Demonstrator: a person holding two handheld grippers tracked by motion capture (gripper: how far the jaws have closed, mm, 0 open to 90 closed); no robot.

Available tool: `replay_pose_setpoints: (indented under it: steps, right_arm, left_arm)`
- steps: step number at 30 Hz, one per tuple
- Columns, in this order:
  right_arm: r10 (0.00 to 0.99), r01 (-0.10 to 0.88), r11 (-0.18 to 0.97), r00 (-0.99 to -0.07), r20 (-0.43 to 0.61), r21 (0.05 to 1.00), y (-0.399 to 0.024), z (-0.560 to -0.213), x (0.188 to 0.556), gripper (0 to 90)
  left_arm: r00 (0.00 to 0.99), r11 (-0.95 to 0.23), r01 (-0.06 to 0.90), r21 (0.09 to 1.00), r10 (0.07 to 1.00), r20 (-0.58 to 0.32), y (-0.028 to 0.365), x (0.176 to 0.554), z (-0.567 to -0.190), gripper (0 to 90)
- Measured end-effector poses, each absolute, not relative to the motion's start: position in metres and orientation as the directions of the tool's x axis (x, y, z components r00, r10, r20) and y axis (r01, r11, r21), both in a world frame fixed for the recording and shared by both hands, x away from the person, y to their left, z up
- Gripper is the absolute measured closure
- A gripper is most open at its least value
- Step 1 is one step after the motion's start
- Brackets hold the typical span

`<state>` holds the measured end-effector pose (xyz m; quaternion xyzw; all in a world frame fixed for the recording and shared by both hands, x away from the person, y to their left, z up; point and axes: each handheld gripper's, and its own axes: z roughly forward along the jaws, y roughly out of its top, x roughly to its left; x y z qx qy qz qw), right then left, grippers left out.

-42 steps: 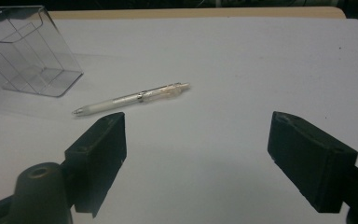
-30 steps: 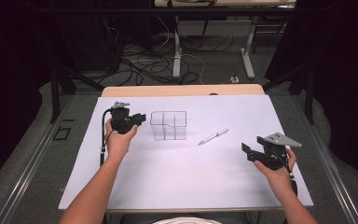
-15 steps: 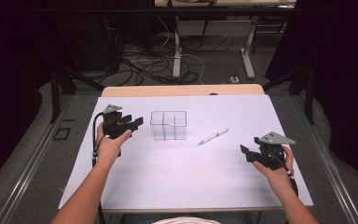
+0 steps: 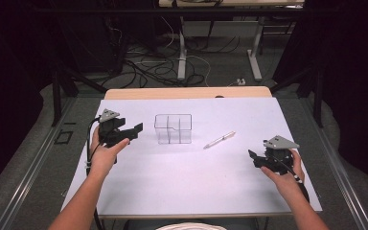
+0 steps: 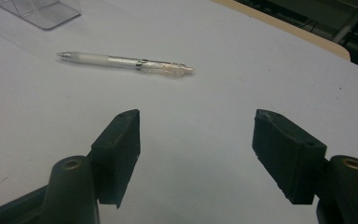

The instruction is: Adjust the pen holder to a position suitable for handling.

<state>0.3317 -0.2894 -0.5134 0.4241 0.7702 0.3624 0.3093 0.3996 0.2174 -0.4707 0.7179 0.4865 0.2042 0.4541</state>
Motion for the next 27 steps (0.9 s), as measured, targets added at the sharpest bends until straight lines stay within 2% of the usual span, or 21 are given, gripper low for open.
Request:
replay_pose_setpoints:
  steps: [5, 12, 20, 27]
  right_arm:
    - [0.859, 0.412, 0.422, -0.466, -0.212, 0.808, -0.288, -0.515, 0.333, 31.1]
    - [0.821, 0.413, 0.502, -0.505, -0.267, 0.76, -0.281, -0.513, 0.338, 31.3]
    - [0.711, 0.35, 0.665, -0.567, -0.416, 0.66, -0.266, -0.496, 0.351, 28.2]
    - [0.587, 0.286, 0.779, -0.644, -0.491, 0.558, -0.247, -0.483, 0.364, 26.1]
  left_arm:
    - [0.429, -0.111, 0.513, 0.851, 0.892, -0.142, 0.224, 0.393, -0.475, 14.1]
    - [0.414, -0.086, 0.514, 0.853, 0.896, -0.159, 0.232, 0.386, -0.48, 0.0]
    - [0.393, -0.067, 0.516, 0.854, 0.904, -0.166, 0.243, 0.384, -0.486, 0.0]
    - [0.381, -0.057, 0.52, 0.853, 0.909, -0.171, 0.249, 0.385, -0.492, 0.0]
